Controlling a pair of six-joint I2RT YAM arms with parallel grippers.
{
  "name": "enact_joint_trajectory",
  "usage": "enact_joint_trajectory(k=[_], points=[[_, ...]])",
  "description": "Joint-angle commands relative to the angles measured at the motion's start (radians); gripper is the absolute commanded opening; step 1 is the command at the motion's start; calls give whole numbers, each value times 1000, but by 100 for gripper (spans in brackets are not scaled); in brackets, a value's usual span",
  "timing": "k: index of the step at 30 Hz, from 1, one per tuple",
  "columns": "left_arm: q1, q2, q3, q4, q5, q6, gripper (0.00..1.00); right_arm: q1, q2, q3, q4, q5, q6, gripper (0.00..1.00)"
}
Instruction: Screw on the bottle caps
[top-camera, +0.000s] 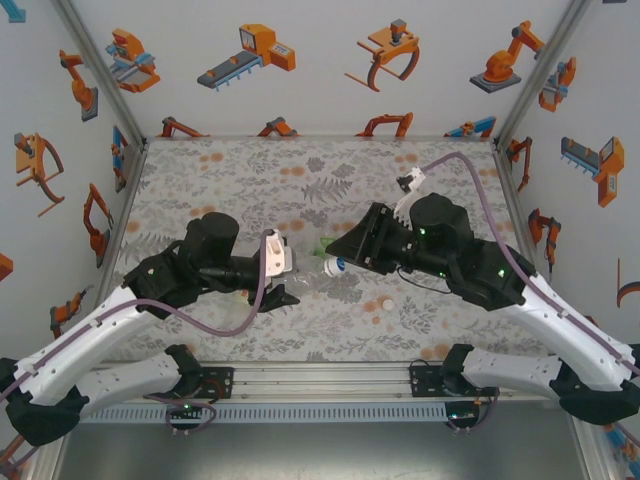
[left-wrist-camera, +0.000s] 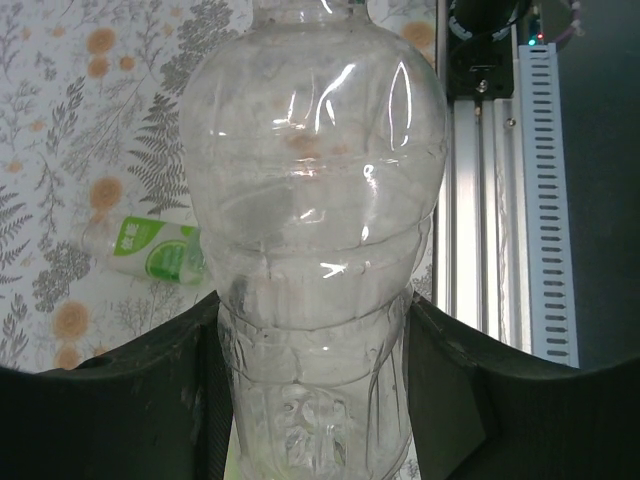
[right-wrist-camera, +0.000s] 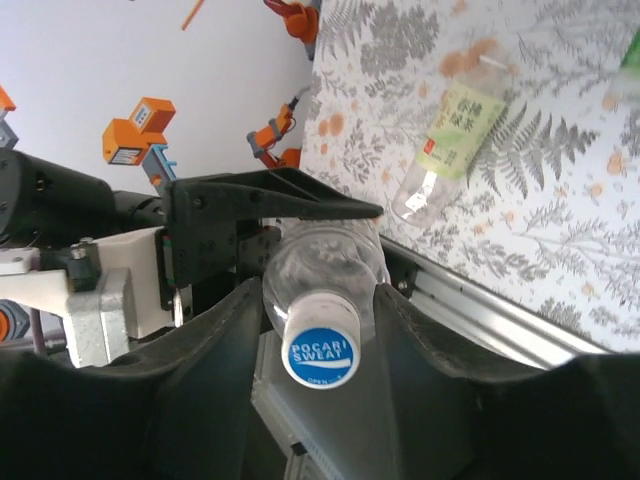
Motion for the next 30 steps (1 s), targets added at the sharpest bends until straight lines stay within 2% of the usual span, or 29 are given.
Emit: enact_joint_trajectory(k=[1, 5, 9, 12, 20, 30], points=[[-7, -1, 28, 32, 54, 6, 0, 0, -18, 29, 68, -9, -178, 56], [-10, -2, 28, 32, 59, 4, 0, -1, -24, 52, 57, -75, -356, 65], [-13, 1, 33, 32, 61, 2, 0, -2, -47, 56, 31, -123, -549, 65], [-15, 16, 36, 39, 91, 9, 0, 0, -72, 52, 14, -155, -620, 63], [-41, 54, 56, 42, 94, -17, 0, 0, -129, -3, 41, -180, -678, 62], [-72, 61, 79, 42, 79, -27, 0, 0, -150, -32, 47, -208, -652, 58]])
